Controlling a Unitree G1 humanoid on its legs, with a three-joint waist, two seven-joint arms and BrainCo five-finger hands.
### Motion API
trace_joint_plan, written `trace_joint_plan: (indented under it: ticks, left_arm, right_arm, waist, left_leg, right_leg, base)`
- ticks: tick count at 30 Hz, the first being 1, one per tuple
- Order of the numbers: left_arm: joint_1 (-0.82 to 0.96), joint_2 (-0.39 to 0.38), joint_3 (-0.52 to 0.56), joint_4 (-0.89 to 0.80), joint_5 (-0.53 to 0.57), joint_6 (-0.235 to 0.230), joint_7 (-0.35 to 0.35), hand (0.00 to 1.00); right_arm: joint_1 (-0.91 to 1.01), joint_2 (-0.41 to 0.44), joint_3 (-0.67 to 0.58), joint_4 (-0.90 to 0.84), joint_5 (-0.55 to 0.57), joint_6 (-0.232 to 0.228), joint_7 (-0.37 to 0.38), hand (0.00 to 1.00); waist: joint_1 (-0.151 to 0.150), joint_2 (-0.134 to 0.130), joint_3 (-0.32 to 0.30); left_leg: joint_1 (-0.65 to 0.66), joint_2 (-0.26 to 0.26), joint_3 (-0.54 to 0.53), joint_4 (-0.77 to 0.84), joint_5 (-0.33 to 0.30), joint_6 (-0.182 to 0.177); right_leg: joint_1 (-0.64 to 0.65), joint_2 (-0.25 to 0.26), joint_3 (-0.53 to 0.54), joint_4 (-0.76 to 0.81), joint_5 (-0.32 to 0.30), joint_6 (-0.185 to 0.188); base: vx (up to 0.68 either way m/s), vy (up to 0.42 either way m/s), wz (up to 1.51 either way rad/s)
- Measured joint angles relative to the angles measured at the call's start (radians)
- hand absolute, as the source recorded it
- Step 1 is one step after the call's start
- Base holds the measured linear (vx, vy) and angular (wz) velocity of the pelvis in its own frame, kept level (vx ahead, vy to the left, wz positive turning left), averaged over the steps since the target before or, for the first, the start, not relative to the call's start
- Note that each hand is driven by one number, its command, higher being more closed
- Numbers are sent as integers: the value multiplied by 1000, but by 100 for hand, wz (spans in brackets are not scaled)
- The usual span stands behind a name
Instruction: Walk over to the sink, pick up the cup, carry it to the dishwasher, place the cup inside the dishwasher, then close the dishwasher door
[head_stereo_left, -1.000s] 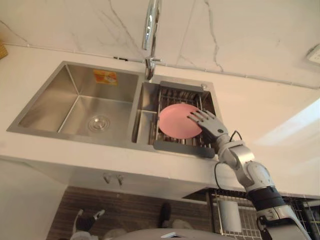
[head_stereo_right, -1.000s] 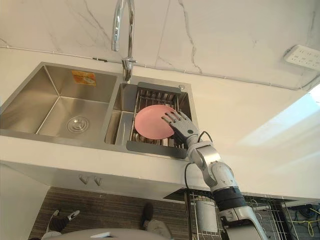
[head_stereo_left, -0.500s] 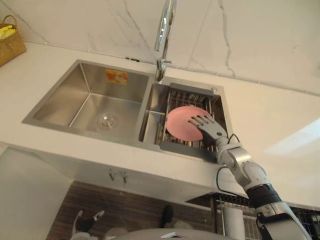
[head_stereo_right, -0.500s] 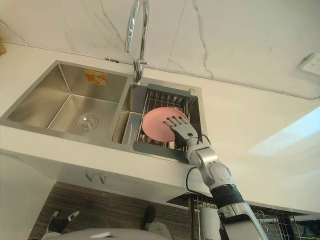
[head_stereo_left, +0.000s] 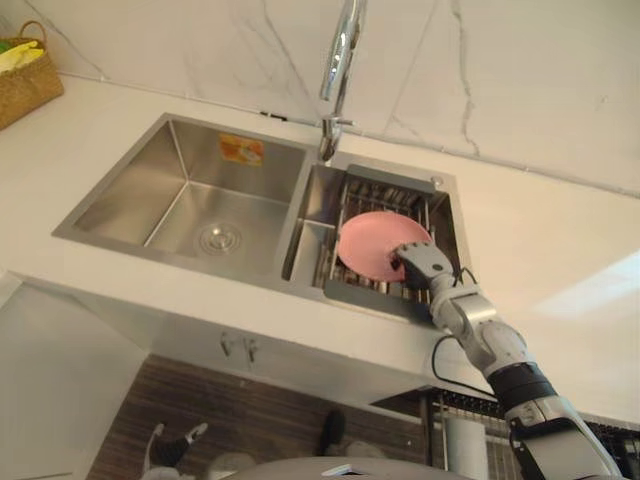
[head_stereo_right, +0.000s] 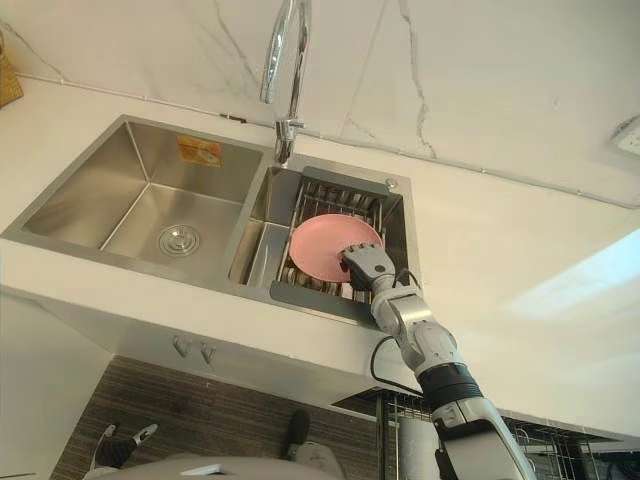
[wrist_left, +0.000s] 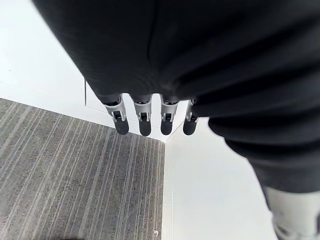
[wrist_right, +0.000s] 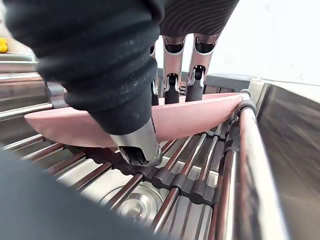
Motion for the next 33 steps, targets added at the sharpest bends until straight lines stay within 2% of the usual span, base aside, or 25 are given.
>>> trace_joint_plan:
  ticks: [4, 9, 14, 27, 30, 32, 33]
  left_arm:
    - [0, 0, 0, -11, 0, 0, 1, 0]
    - [2, 0, 0, -27, 0, -2, 8, 0]
    - [2, 0, 0, -27, -1, -8, 12, 0]
    - [2, 0, 1, -29, 0, -10, 17, 0]
    - [4, 0, 1, -32, 7, -10, 17, 0]
    - [14, 0, 1, -35, 26, -14, 16, 0]
    - [25, -1, 1, -35, 43, -23, 12, 0]
  right_arm:
    - [-5, 1, 0, 15, -39, 1, -77, 100]
    - [-11, 4, -2, 30, -34, 22, -147, 100]
    - [-11, 8, -23, 26, -16, 22, -225, 100]
    - [1, 9, -115, -81, 103, 18, -240, 100]
    - [65, 7, -187, -169, 130, 17, -224, 100]
    - [113, 6, -236, -218, 138, 16, -221, 100]
    - [138, 0, -256, -248, 138, 19, -220, 100]
  waist:
    - [2, -1, 0]
    - [-1, -4, 3]
    - [-3, -4, 3]
    - [-16, -1, 5]
    - [-16, 3, 6]
    - [-26, 5, 4]
    - [-37, 13, 9]
  left_leg:
    - [1, 0, 0, 0, 0, 0]
    - [2, 0, 0, 0, 0, 0]
    - [3, 0, 2, 0, 0, 0]
    - [14, 6, 25, -1, -5, -1]
    - [16, 8, 25, -3, -5, -1]
    - [21, 12, 30, -2, -6, -2]
    - [17, 21, 36, 30, -24, -1]
  right_leg:
    - [1, 0, 0, 0, 0, 0]
    - [2, 0, 1, 0, 0, 0]
    - [3, 0, 2, 0, 0, 0]
    - [3, 10, 24, 0, 0, 0]
    - [4, 11, 23, 1, -2, -1]
    - [9, 14, 25, 2, -13, 1]
    - [2, 17, 33, 38, -40, 10]
  base:
    - [0, 0, 0]
    - [0, 0, 0]
    - [0, 0, 0]
    - [2, 3, -4]
    - [12, 9, 1]
    - [42, 26, 4]
    - [34, 21, -18]
